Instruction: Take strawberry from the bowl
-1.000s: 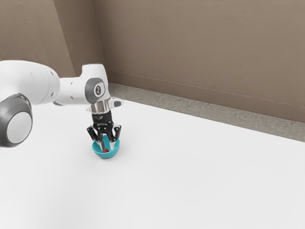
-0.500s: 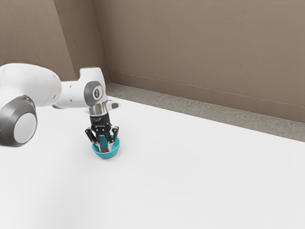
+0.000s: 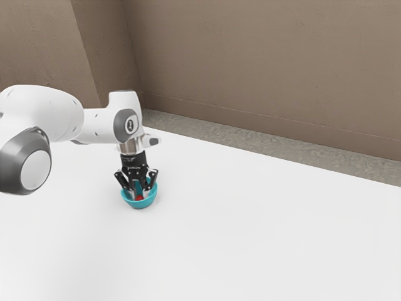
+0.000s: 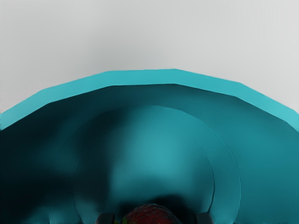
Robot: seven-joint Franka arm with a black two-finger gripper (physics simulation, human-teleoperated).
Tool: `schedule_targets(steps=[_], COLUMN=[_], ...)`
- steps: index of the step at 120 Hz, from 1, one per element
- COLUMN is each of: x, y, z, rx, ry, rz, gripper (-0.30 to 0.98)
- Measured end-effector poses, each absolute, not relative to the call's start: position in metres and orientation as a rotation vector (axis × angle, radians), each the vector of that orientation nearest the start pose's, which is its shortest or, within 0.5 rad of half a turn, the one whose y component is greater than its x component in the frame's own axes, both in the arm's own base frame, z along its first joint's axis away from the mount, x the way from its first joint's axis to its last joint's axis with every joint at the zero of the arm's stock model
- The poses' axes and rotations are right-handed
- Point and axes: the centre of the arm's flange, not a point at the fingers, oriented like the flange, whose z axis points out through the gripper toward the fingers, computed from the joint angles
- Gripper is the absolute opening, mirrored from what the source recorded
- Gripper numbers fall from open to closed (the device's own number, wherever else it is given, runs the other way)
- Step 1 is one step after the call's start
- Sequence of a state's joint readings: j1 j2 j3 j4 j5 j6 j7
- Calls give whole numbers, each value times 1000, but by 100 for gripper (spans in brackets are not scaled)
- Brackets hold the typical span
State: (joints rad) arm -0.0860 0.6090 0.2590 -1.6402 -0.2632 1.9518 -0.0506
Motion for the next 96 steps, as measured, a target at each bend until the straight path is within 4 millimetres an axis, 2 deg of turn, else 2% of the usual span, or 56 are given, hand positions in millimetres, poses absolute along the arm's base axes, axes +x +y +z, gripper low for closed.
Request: schedule_targets(steps=[12,33,40,52,56,60,67,75,83,91,93,96], x=[650,653,653,654,654,655,658,665,667,668,669,668], y=[80,77,54,-31,-56,-71,-84,-88,-90,-91,-91,-93], z=[254,295,313,347,352,350,328,299,286,291,301,330], rx=[-3156,-3164,-3176,-3201,-3204,-3200,-3185,-3166,-3162,-3171,-3179,-3198], ry=[-526,-496,-437,-229,-173,-141,-125,-131,-143,-147,-145,-131], rz=[422,338,310,251,242,247,288,334,356,344,325,271], gripper=[6,1,0,-1,-2,-2,-2,-1,5,19,23,28])
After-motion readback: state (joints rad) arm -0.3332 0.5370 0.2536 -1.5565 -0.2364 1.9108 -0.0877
